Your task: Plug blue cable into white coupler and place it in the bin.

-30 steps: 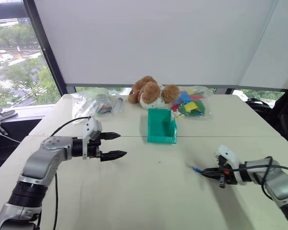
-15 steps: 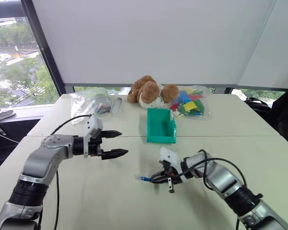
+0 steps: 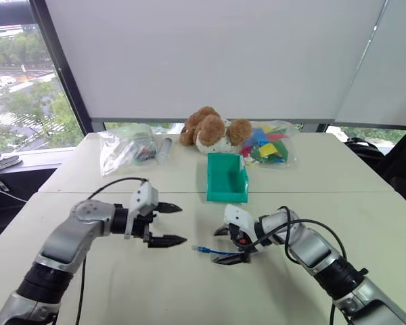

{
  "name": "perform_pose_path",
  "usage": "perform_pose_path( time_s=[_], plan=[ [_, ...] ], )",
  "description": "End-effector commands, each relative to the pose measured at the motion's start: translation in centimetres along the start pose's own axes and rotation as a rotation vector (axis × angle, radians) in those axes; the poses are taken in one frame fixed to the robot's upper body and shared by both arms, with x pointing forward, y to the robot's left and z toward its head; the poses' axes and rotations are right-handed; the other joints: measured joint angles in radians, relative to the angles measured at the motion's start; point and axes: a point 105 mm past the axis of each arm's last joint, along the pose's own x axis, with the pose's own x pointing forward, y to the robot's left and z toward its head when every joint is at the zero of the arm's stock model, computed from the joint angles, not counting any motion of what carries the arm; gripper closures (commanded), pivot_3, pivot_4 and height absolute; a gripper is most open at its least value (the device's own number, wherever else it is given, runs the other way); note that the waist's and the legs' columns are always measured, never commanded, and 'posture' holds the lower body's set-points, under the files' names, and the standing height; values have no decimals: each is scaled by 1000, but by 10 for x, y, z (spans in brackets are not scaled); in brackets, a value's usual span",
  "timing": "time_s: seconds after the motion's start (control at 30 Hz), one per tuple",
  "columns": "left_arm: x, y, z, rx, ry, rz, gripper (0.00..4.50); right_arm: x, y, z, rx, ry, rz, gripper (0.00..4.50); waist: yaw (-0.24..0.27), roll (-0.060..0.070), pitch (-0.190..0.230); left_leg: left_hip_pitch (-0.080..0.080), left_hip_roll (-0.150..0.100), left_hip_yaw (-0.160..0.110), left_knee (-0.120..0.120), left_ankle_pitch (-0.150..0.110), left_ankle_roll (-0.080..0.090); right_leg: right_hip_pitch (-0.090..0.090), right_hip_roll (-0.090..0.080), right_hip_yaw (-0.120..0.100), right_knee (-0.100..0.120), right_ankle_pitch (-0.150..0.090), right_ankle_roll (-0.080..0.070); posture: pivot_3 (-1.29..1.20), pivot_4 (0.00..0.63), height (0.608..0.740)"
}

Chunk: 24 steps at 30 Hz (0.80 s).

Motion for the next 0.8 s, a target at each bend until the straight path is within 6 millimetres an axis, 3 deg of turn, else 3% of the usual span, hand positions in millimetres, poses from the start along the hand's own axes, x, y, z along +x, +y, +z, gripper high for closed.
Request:
perform_pose_path(
  time_s=[0.03,0.33,0.8],
  plan=[
    [15,1,-1,63,10,-93,0,-27,1,20,-39,-58,-55,58,8,0,0,0,0,0,0,0,0,0,0,0,0,0,0,0,150,740],
    [44,11,-38,61,89,-217,0,-58,14,20,-13,-34,-170,58,14,0,0,0,1,1,0,0,0,0,0,0,0,0,0,0,150,740],
    [54,9,-72,60,169,-266,0,-67,8,27,-9,-41,-278,58,15,-1,0,0,1,0,0,0,1,0,0,0,0,0,0,0,150,740]
  ],
)
